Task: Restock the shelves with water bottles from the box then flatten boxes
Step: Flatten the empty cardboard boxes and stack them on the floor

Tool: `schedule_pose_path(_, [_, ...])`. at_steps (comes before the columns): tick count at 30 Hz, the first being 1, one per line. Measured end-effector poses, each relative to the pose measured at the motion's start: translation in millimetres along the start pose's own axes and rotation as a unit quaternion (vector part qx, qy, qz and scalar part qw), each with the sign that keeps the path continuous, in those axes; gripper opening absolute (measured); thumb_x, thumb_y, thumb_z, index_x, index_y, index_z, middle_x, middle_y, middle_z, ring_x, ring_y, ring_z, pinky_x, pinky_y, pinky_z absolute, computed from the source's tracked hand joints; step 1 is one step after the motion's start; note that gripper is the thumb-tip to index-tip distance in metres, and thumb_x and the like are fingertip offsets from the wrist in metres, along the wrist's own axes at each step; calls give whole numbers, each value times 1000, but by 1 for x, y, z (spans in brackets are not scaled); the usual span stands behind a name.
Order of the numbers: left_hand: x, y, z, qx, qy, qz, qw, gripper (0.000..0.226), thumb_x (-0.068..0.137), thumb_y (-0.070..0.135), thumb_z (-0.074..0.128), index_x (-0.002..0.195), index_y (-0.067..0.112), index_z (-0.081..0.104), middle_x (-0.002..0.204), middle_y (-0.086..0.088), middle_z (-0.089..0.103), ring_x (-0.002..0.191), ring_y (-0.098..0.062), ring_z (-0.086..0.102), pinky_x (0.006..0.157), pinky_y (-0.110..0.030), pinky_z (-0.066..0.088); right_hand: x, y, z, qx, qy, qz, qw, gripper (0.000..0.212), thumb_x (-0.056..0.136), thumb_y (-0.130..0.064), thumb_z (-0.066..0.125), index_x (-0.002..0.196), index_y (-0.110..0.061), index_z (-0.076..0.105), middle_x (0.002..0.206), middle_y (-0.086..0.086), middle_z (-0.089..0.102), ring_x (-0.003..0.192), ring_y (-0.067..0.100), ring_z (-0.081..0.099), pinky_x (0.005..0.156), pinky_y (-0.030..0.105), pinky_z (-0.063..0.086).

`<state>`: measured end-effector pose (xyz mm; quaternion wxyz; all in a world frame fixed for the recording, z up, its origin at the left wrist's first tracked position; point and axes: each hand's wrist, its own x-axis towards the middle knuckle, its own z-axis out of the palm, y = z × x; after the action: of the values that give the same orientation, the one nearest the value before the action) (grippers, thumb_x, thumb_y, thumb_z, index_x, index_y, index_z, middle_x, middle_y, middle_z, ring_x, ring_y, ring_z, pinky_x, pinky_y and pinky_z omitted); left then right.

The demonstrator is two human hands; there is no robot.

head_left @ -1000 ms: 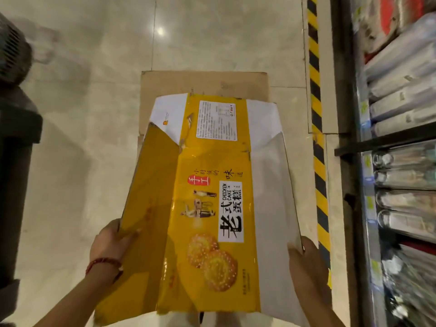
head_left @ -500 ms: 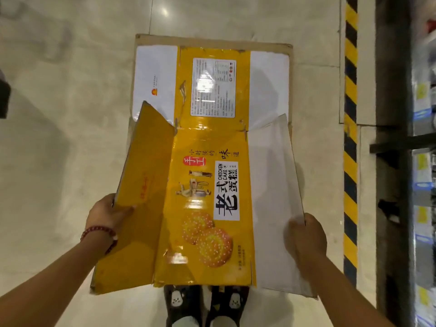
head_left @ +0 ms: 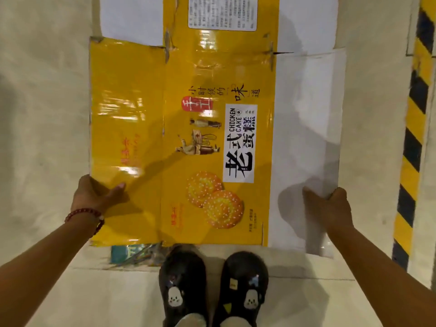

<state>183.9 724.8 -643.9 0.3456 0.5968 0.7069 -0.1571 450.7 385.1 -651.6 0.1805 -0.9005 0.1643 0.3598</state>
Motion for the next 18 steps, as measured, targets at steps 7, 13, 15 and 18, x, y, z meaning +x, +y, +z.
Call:
schedule_pose_path(7, [13, -16, 26, 9, 64, -89, 994, 101, 65, 34, 84, 142, 4, 26, 142, -25, 34, 131, -42, 34, 107, -52, 33, 16, 13, 17, -62, 39, -52, 996, 91, 59, -44, 87, 126, -2, 42, 124, 19, 53, 114, 40, 49, 92, 57, 47])
schedule_pose_path(13, [22, -24, 9, -72, -24, -118, 990, 105, 50, 48, 88, 132, 6, 37, 134, -22, 47, 118, -40, 50, 98, -53, 43, 18, 20, 14, -14, 14, 30, 999, 127, 24, -73, 80, 125, -6, 42, 120, 16, 55, 107, 37, 56, 90, 53, 50])
schedule_pose_path(15, [12, -17, -2, -34, -44, -111, 992, 86, 57, 54, 79, 118, 0, 51, 120, -21, 57, 106, -39, 54, 88, -50, 47, 19, 19, 3, -16, -45, 36, 998, 107, 35, -68, 83, 116, -4, 57, 109, 15, 65, 94, 35, 63, 79, 48, 55])
schedule_pose_path(18, [2, -15, -11, -69, -8, -94, 993, 63, 71, 39, 78, 114, -1, 55, 113, -17, 59, 101, -36, 55, 80, -43, 45, 12, 13, -14, 46, -86, 36, 995, 54, 65, -33, 84, 107, -4, 66, 101, 14, 68, 81, 30, 64, 60, 32, 50])
